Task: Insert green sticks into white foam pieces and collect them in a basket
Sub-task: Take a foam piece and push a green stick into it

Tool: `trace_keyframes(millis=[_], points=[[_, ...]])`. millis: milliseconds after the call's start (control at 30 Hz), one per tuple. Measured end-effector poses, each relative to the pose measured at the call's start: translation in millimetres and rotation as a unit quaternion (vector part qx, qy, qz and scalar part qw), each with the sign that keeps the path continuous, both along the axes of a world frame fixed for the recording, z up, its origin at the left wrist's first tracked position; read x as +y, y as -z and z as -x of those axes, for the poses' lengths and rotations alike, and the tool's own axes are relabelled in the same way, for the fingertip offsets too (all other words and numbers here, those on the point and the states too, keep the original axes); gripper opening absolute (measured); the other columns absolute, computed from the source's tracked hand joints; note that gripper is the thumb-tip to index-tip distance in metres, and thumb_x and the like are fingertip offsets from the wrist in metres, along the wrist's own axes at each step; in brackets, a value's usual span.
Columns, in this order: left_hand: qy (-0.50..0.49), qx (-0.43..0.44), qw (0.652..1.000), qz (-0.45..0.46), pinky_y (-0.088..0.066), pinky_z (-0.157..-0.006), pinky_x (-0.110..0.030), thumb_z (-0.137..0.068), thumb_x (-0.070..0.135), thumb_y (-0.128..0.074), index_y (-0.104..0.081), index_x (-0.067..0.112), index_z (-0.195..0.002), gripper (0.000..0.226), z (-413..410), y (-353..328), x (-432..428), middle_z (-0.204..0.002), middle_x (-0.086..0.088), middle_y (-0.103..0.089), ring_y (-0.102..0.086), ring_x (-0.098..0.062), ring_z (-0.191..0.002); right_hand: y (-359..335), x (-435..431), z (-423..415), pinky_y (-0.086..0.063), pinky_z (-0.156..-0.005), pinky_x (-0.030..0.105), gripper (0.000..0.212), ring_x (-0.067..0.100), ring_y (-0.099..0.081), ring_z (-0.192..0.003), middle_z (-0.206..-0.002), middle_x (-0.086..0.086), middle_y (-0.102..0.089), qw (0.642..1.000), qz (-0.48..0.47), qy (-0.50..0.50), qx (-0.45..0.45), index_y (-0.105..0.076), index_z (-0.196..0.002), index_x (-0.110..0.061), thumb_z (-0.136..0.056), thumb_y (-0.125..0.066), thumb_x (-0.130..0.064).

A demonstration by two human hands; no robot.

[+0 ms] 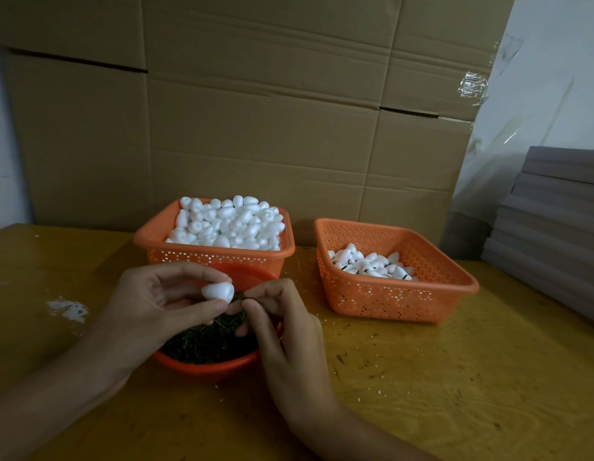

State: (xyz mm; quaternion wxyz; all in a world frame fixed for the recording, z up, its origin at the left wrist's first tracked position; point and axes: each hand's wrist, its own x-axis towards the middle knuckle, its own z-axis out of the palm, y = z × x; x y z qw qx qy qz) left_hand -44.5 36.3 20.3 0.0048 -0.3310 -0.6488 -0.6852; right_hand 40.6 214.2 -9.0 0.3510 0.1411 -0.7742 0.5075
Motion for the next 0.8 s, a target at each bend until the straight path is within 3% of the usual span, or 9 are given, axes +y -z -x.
trace_keyframes(millis=[133, 233, 367, 500, 567, 700, 800], points=[[0.016, 0.013, 1.000, 0.022, -0.063, -0.071, -0.026, -0.065, 0.030, -0.098, -0.083, 0.024, -0.100, 0.039, -1.0, -2.7, -0.7, -0.105, -0.007, -0.081, -0.079, -0.023, -0.099, -0.2, 0.5, 0.3, -0.051, -0.070, 0.022, 0.007, 0.013, -0.072, -0.078, -0.094, -0.010, -0.076, 1.000, -0.012, 0.004, 0.004, -0.059, -0.106, -0.017, -0.109, -0.058, -0.023], [0.024, 0.016, 0.999, 0.026, -0.064, -0.073, -0.028, -0.062, 0.035, -0.093, -0.083, 0.023, -0.102, 0.043, -1.3, -4.1, -1.3, -0.104, -0.009, -0.081, -0.079, -0.025, -0.097, -0.6, 0.4, 0.1, -0.054, -0.072, 0.030, 0.008, 0.014, -0.071, -0.077, -0.096, -0.012, -0.077, 1.000, -0.016, 0.000, -0.003, -0.058, -0.105, -0.017, -0.109, -0.058, -0.024], [0.033, 0.028, 0.999, 0.034, -0.064, -0.077, -0.027, -0.062, 0.023, -0.096, -0.083, 0.025, -0.101, 0.041, -1.5, -4.5, -1.0, -0.103, -0.009, -0.081, -0.080, -0.026, -0.095, 0.6, 0.5, 0.4, -0.057, -0.075, 0.039, 0.010, 0.013, -0.073, -0.079, -0.094, -0.011, -0.078, 1.000, -0.024, -0.004, -0.011, -0.059, -0.103, -0.017, -0.107, -0.061, -0.026], [0.034, 0.031, 0.998, 0.042, -0.063, -0.079, -0.026, -0.064, 0.023, -0.100, -0.083, 0.025, -0.101, 0.041, -1.9, -5.6, -1.8, -0.105, -0.006, -0.081, -0.079, -0.023, -0.100, 0.1, 2.5, 1.7, -0.052, -0.072, 0.019, 0.008, 0.007, -0.073, -0.081, -0.087, -0.011, -0.076, 1.000, -0.007, 0.018, 0.016, -0.071, -0.098, -0.015, -0.102, -0.069, -0.022], [0.035, 0.027, 0.998, 0.043, -0.064, -0.079, -0.028, -0.064, 0.024, -0.099, -0.083, 0.025, -0.101, 0.040, -1.2, -5.4, -1.9, -0.106, -0.007, -0.081, -0.078, -0.023, -0.102, 1.6, 2.7, 1.8, -0.049, -0.072, 0.016, 0.004, 0.005, -0.071, -0.082, -0.089, -0.015, -0.075, 0.999, -0.020, 0.043, 0.027, -0.075, -0.098, -0.020, -0.100, -0.072, -0.022], [0.030, 0.017, 0.999, 0.019, -0.064, -0.075, -0.027, -0.062, 0.017, -0.090, -0.083, 0.022, -0.097, 0.036, -0.4, -5.1, -1.7, -0.106, -0.007, -0.081, -0.078, -0.024, -0.100, 4.9, 1.4, 2.3, -0.055, -0.076, 0.033, 0.011, 0.003, -0.071, -0.091, -0.100, -0.017, -0.075, 0.994, -0.075, 0.071, 0.037, -0.074, -0.109, -0.025, -0.104, -0.065, -0.024], [0.032, 0.027, 0.999, 0.024, -0.063, -0.079, -0.024, -0.060, 0.017, -0.088, -0.084, 0.023, -0.096, 0.037, -0.1, -4.7, -1.2, -0.105, -0.006, -0.081, -0.078, -0.021, -0.100, 8.0, 1.9, 4.4, -0.055, -0.071, 0.042, 0.003, 0.008, -0.071, -0.087, -0.096, -0.015, -0.072, 0.996, -0.068, 0.057, 0.031, -0.062, -0.106, -0.027, -0.104, -0.063, -0.025]])
